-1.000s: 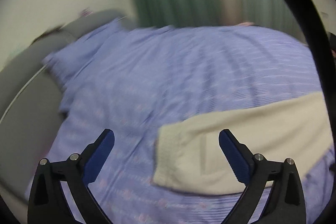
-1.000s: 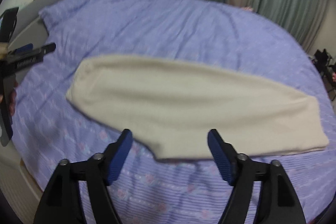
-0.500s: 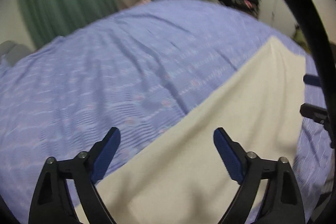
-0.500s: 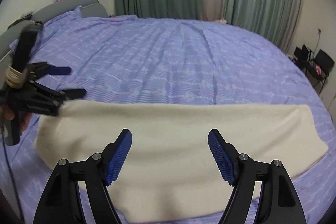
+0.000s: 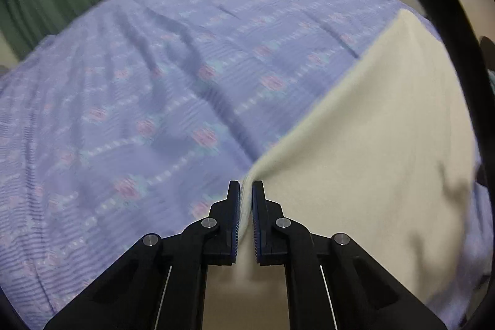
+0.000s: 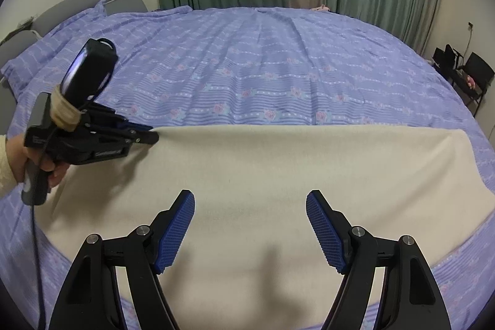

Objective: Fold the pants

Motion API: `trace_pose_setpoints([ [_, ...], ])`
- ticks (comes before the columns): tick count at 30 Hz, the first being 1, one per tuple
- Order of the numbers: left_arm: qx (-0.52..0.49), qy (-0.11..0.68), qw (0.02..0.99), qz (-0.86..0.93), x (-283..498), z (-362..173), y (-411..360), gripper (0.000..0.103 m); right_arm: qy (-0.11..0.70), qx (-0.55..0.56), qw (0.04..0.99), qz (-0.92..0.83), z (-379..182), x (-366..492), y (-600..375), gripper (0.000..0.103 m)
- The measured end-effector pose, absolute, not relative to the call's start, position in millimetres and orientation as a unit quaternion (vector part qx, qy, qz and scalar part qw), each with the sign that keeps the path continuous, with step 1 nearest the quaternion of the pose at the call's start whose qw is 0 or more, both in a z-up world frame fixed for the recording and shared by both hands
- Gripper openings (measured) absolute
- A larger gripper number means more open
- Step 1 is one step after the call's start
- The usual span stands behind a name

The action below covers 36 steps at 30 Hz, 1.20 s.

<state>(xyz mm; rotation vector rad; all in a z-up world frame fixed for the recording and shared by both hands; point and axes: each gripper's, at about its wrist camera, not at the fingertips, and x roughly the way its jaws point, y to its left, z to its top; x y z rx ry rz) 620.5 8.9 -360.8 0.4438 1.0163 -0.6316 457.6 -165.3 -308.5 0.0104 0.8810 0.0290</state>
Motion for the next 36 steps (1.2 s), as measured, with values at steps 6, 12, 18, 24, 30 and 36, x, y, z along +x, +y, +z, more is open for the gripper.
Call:
trace_pose_setpoints([
  [6,0.2,0.471,0.832,-0.216,634,-366,7,0.049,0.42,0.005,0.908,0.001,-300,454,-167,0.075],
  [12,0.181,0.412,0.875,-0.178,595,-291,15,0.064,0.397,0.01,0.918,0.006,-258,430,-180,0.075],
  [18,0.149,0.377,0.892,-0.203,524,-208,-1,0.085,0.372,0.028,0.928,-0.008,-195,385,-209,0.076],
  [24,0.153,0.347,0.889,-0.256,452,-144,-51,0.09,0.356,0.032,0.932,-0.052,-138,330,-256,0.076],
  [30,0.173,0.314,0.892,-0.275,382,-96,-133,0.095,0.339,0.039,0.938,-0.054,-102,281,-327,0.076],
  [36,0.121,0.322,0.913,-0.218,338,-79,-215,0.097,0.328,0.029,0.944,-0.013,-90,264,-417,0.076],
])
